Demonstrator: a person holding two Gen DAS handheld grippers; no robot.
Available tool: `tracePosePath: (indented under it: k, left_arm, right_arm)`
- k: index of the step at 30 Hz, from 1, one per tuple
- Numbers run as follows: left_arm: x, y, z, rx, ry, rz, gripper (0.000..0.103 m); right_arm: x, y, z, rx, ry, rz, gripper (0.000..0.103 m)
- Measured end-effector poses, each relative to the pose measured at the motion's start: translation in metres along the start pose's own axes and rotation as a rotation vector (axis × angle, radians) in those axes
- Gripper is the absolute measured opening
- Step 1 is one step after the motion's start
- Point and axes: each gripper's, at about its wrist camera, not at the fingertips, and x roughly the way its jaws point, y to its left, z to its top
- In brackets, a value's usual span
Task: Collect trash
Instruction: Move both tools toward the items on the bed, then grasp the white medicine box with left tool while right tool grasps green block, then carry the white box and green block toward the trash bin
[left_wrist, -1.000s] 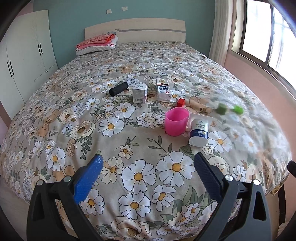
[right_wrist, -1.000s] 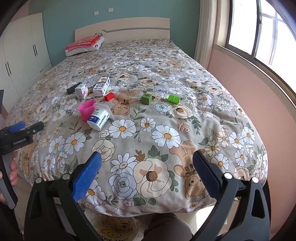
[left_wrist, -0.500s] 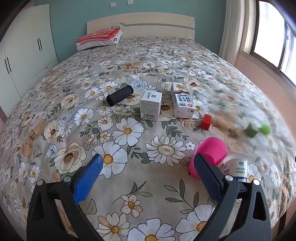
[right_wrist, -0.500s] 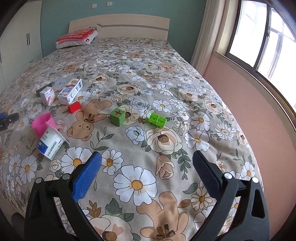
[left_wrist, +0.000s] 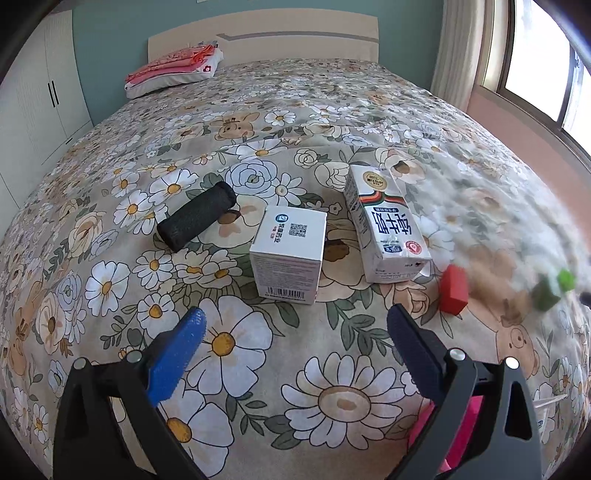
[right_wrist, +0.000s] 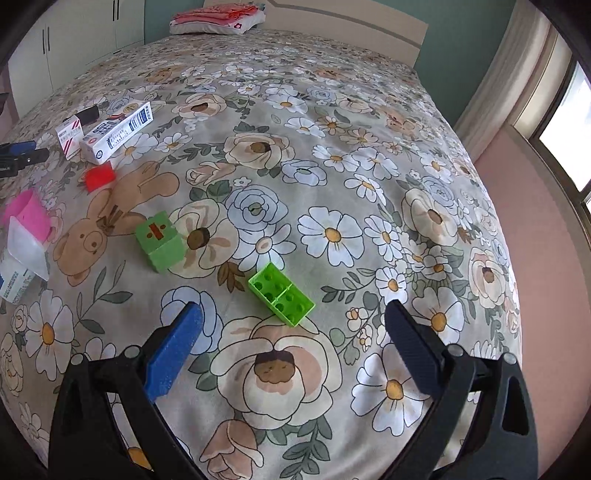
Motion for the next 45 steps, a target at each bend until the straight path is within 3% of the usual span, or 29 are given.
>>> tracePosePath:
  k: [7,12,13,15,18,20,22,26,27,28,31,33,38,45]
  left_arm:
    - [0.027,-0.007,0.01,0.012,-0.014,-0.01,0.1]
    - [0.043,-0.005,0.015,-0.026,-0.003,-0.019,0.1]
    - [0.045,-0.005,0.017,-0.026,-0.009,-0.016,0.1]
    - [0.05,-0.005,0.02,-0.024,-0.013,0.016,0.1]
    - [0.057,-0.002,0.025,-0.03,-0.01,0.016,0.099]
    - [0.062,0.0,0.027,-0.03,-0.004,0.016,0.095]
    - [0.069,0.001,0.027,-0.027,0.022,0.006,0.072]
    - [0.076,0.0,0.026,-0.022,0.036,0.007,0.06]
    - [0.076,-0.002,0.026,-0.01,0.041,0.011,0.049]
    - [0.075,-0.004,0.026,-0.004,0.041,0.013,0.045]
    - [0.072,-0.004,0.025,-0.025,0.048,0.008,0.045]
    - [0.067,0.0,0.025,-0.052,0.048,-0.003,0.045]
    - [0.048,0.004,0.022,-0.086,0.036,0.007,0.045]
    - [-0.01,0.004,0.024,-0.092,-0.016,-0.01,0.045]
  right_arm:
    - [0.033,-0.002,0.016,-0.116,0.064,0.111,0.096]
    - [0.05,0.014,0.015,-0.222,0.107,0.11,0.094]
    - [0.051,0.016,0.014,-0.231,0.112,0.126,0.091]
    - [0.052,0.017,0.014,-0.225,0.119,0.165,0.075]
    - [0.051,0.02,0.013,-0.239,0.12,0.167,0.069]
    - [0.05,0.021,0.012,-0.243,0.127,0.187,0.062]
    - [0.049,0.022,0.011,-0.246,0.135,0.189,0.055]
    - [0.047,0.022,0.005,-0.207,0.139,0.183,0.051]
    - [0.046,0.022,0.003,-0.185,0.141,0.182,0.05]
    - [0.047,0.02,0.002,-0.166,0.145,0.185,0.049]
    - [0.046,0.015,0.0,-0.094,0.158,0.183,0.04]
    - [0.043,0.013,-0.002,-0.048,0.173,0.159,0.022]
    - [0.032,0.008,-0.008,0.048,0.162,0.079,0.022]
    - [-0.011,0.011,-0.01,0.118,0.114,0.045,0.022]
